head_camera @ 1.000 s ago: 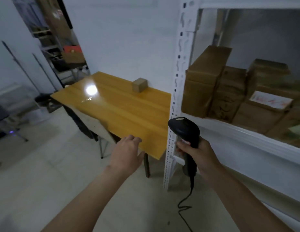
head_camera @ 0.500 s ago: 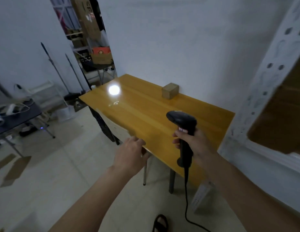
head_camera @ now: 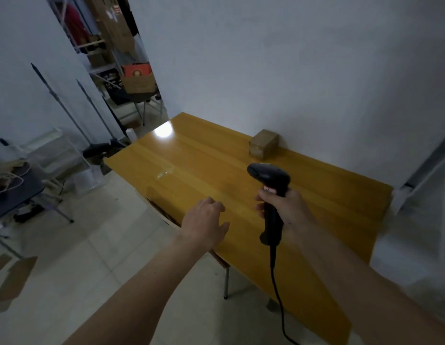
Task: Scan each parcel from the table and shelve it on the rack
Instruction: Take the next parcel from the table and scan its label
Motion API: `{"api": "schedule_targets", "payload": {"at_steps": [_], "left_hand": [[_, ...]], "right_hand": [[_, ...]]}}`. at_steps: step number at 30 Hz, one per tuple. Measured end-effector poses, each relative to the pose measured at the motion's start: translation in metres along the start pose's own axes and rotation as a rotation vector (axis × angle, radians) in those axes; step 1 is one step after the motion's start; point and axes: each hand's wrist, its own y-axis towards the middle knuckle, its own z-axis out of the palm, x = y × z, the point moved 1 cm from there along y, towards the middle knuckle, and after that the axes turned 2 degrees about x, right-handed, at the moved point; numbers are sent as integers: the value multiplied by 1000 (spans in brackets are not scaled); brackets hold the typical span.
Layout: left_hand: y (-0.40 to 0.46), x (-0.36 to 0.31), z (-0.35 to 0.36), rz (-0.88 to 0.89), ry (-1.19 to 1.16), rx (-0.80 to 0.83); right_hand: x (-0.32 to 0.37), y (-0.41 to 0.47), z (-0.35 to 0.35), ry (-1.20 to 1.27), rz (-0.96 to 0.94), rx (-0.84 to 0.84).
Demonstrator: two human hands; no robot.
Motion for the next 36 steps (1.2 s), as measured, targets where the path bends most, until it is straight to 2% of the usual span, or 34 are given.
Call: {"api": "schedule_targets", "payload": {"at_steps": [12, 18, 29, 36], "left_hand": [[124, -5, 0, 124, 9, 102], [216, -1, 9, 186, -22, 185], [367, 8, 50, 102, -41, 368], [439, -21, 66, 57, -110, 281]], "right_hand": [[19, 72, -7, -11, 6, -167], [26, 136, -11, -50, 58, -288], [24, 247, -24, -21, 208, -421], [20, 285, -39, -73, 259, -475]]}}
